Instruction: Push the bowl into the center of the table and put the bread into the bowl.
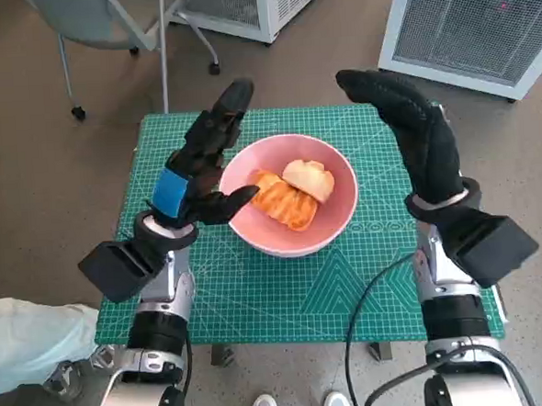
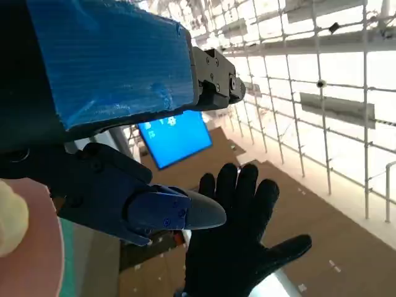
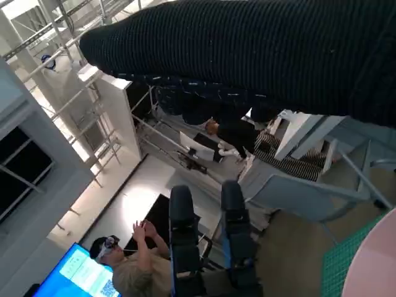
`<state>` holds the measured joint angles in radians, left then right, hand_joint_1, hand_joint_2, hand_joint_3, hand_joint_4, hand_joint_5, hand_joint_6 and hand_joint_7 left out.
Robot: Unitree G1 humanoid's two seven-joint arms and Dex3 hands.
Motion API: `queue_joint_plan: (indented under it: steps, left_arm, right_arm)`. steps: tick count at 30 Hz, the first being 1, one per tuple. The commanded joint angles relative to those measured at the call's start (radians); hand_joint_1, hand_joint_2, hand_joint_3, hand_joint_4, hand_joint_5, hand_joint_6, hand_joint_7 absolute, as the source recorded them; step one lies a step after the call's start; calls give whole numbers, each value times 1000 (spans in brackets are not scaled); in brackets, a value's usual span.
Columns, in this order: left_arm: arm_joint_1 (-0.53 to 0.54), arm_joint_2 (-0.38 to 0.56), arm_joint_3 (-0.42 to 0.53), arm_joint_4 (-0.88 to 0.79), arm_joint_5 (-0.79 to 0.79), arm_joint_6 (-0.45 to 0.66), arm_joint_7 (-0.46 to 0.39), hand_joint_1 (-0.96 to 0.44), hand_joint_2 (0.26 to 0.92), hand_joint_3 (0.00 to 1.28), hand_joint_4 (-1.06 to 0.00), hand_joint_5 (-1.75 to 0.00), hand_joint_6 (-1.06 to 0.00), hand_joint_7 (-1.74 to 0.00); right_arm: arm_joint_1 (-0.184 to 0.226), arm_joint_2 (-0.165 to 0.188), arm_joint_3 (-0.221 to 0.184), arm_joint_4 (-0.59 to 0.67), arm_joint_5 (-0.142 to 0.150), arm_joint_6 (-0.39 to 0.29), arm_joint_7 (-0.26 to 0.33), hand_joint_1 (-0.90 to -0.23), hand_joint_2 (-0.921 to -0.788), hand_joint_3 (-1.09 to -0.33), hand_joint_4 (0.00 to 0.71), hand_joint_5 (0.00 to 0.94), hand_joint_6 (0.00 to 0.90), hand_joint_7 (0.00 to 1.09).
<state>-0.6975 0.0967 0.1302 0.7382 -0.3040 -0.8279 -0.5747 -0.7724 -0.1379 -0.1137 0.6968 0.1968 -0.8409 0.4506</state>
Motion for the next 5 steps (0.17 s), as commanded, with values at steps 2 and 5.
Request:
queue_joint_plan:
  steps: [2,5]
  left_arm:
    - [7,-18,12,0,-10,-18,6,-616,921,310,-80,-6,-190,-22]
    - [6,-21,15,3,-17,-20,0,-613,921,308,-81,-6,-190,-22]
  right_arm:
    - [14,-1,2,8,-6,3,-5,-691,-921,-783,167,1,-1,528]
    - [14,0,2,9,-5,3,-6,-694,-921,-783,167,1,-1,528]
